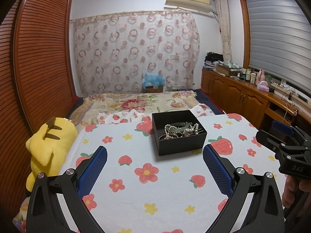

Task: Organize jewelry

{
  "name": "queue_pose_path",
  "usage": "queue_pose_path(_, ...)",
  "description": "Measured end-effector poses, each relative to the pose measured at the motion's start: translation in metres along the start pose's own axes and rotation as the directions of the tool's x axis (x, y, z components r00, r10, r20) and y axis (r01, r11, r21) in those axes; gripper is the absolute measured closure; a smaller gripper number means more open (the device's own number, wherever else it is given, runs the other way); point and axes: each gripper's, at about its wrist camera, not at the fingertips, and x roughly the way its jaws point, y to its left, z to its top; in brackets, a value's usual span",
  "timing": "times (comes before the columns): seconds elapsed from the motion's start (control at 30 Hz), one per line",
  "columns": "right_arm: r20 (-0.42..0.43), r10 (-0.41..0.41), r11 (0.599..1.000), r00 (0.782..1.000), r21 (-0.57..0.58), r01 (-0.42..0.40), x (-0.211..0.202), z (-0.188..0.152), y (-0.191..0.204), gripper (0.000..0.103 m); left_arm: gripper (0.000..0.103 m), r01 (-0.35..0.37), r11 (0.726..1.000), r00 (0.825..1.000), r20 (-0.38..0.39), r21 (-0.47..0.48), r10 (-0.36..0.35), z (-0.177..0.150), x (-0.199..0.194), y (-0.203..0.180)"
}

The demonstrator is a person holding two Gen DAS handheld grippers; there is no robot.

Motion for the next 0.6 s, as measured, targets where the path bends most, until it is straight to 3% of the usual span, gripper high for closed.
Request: queue_pose_path(0.6, 0.001, 0.000, 1.000, 1.000, 0.000, 0.000, -0.0001, -0.0001, -0.0005, 0.003, 0.008, -0.005, 1.000, 1.000, 0.004, 0.001, 0.005, -0.0028, -0.0029, -0.0001)
